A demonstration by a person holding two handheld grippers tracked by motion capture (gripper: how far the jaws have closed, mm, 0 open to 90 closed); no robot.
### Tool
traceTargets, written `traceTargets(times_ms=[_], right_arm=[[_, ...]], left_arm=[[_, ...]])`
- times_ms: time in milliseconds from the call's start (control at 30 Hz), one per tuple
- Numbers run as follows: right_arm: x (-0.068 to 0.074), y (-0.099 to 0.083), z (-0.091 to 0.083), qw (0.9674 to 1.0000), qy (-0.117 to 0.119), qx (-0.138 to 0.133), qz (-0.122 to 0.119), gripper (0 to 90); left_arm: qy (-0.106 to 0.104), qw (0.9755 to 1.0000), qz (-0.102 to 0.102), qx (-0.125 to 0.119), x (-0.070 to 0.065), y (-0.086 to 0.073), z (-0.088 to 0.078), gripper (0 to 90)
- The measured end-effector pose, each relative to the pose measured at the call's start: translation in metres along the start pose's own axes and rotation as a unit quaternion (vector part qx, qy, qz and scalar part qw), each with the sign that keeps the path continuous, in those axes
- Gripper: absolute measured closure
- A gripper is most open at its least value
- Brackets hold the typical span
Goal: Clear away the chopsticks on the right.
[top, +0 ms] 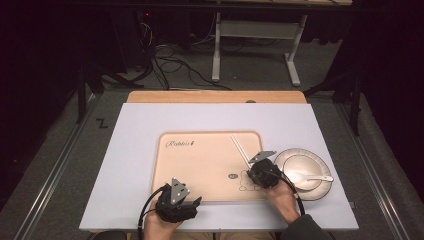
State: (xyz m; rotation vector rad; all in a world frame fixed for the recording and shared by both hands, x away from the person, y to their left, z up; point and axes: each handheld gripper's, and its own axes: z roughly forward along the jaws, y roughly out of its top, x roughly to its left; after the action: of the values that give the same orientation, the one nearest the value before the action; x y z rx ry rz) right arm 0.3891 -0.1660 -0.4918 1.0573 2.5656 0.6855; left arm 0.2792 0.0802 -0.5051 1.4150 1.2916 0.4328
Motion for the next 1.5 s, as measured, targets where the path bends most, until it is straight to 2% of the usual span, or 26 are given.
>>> traceTargets(times_ms=[267,567,733,767,933,1500], right_arm=[[-0.005,0.0,0.0,1.0,-0.004,-0.002,0.004,88.0],[-0.007,0.001,0.001,0.9999,0.004,-0.004,0.009,85.8],[-0.006,0.001,-0.001,0.9999,0.005,-0.013,0.007,82.3],[-0.005,0.001,-0.003,0.9998,0.004,-0.015,0.012,81.9],[-0.006,0.001,-0.005,0.9998,0.007,-0.02,0.006,81.9],[0.0,0.003,-0.019,0.9983,0.038,-0.043,-0.004,76.2]], left_arm=[[0.005,1.0,0.001,-0.001,-0.001,-0.002,-0.001,32.6],[0.009,1.0,0.002,-0.002,0.0,-0.003,-0.005,32.6],[0.012,0.9999,0.003,-0.004,0.0,-0.004,-0.007,32.6],[0.012,0.9999,0.003,-0.004,0.0,-0.004,-0.007,32.6],[0.013,0.9999,0.001,-0.006,0.0,-0.004,-0.008,32.5],[0.014,0.9998,0.015,-0.007,0.0,-0.005,-0.009,32.2]])
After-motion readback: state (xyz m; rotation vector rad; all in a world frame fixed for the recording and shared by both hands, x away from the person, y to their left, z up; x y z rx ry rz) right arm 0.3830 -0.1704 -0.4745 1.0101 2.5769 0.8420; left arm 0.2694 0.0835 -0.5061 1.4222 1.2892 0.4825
